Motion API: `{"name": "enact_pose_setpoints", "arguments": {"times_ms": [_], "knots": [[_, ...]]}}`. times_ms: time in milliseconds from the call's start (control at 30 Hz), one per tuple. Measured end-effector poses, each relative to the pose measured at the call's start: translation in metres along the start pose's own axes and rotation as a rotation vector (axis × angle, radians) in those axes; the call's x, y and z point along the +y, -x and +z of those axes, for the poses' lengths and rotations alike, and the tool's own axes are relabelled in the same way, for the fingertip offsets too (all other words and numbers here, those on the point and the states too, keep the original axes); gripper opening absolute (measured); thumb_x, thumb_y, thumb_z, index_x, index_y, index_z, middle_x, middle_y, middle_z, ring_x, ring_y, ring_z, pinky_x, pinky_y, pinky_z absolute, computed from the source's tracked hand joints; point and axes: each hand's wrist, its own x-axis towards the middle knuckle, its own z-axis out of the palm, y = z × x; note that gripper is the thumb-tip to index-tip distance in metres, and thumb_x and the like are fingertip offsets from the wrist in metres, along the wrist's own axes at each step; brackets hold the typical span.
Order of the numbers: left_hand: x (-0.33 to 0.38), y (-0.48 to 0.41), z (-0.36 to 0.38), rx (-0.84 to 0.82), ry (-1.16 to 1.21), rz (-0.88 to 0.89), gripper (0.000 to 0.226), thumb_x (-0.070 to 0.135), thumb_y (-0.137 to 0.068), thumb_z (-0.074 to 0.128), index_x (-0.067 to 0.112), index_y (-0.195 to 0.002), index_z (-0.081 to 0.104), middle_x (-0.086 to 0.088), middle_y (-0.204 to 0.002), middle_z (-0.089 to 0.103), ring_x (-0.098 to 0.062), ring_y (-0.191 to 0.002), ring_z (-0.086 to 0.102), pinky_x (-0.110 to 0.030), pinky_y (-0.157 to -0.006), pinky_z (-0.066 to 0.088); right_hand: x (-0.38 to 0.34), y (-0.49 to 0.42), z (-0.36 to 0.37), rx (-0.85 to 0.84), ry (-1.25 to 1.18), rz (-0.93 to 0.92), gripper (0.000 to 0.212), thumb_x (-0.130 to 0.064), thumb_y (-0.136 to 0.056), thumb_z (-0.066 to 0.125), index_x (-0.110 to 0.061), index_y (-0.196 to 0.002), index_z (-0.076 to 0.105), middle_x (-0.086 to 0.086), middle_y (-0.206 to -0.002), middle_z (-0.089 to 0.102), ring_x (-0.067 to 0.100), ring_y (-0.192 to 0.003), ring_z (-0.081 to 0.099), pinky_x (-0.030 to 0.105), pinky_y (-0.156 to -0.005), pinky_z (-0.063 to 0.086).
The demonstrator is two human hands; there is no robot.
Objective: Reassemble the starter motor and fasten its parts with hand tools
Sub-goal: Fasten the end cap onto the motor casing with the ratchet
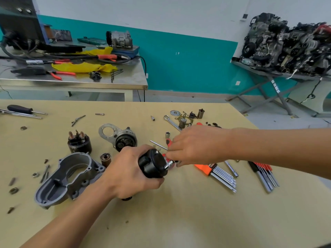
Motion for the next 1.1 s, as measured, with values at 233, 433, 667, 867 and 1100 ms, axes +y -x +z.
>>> {"name": "enact_pose_setpoints", "arguments": {"times_ms": [233,433,667,867,1100], "knots": [[0.000,0.002,-0.002,-0.019,0.021,0.051,0.042,0.036,-0.056,0.083,0.029,-0.094,0.066,0.005,-0.080,0.069,-0.018,-0.071,0.067,-0.042,-0.064,0.055,-0.011,0.007,0.017,0.131,-0.881,0.205,0.030,-0.042,-0.095,0.063,-0.013,-0.086,0.065,0.001,-0.063,0.065,0.012,-0.056,0.061,0.025,-0.054,0.047],[-0.001,0.002,-0.002,-0.008,0.034,0.024,0.043,0.038,-0.057,0.082,0.029,-0.096,0.065,0.004,-0.080,0.069,-0.020,-0.071,0.067,-0.044,-0.065,0.055,-0.015,0.007,0.023,0.148,-1.033,0.303,0.023,-0.037,-0.097,0.062,-0.015,-0.093,0.067,0.005,-0.074,0.072,0.018,-0.068,0.069,0.040,-0.070,0.057],[-0.003,0.003,-0.003,-0.006,0.045,0.024,0.046,0.039,-0.057,0.084,0.029,-0.098,0.065,0.005,-0.083,0.070,-0.020,-0.074,0.067,-0.046,-0.067,0.055,-0.016,0.007,0.026,0.182,-1.068,0.311,0.013,-0.038,-0.096,0.063,-0.029,-0.104,0.065,0.000,-0.074,0.072,0.013,-0.071,0.070,0.044,-0.075,0.057],[-0.006,0.002,-0.004,-0.016,0.078,0.037,0.050,0.050,-0.060,0.086,0.028,-0.100,0.066,0.004,-0.086,0.070,-0.019,-0.077,0.067,-0.047,-0.069,0.055,-0.016,0.006,0.026,0.207,-1.024,0.317,0.021,-0.040,-0.096,0.062,-0.023,-0.107,0.067,0.001,-0.072,0.070,0.020,-0.069,0.067,0.047,-0.071,0.054],[-0.006,0.002,-0.006,0.014,0.120,0.064,0.052,0.066,-0.066,0.079,0.027,-0.099,0.066,0.000,-0.081,0.068,-0.023,-0.073,0.065,-0.049,-0.066,0.053,-0.015,0.004,0.025,0.207,-1.005,0.324,0.023,-0.041,-0.096,0.061,-0.023,-0.108,0.068,-0.004,-0.070,0.067,0.014,-0.063,0.062,0.030,-0.061,0.050]]}}
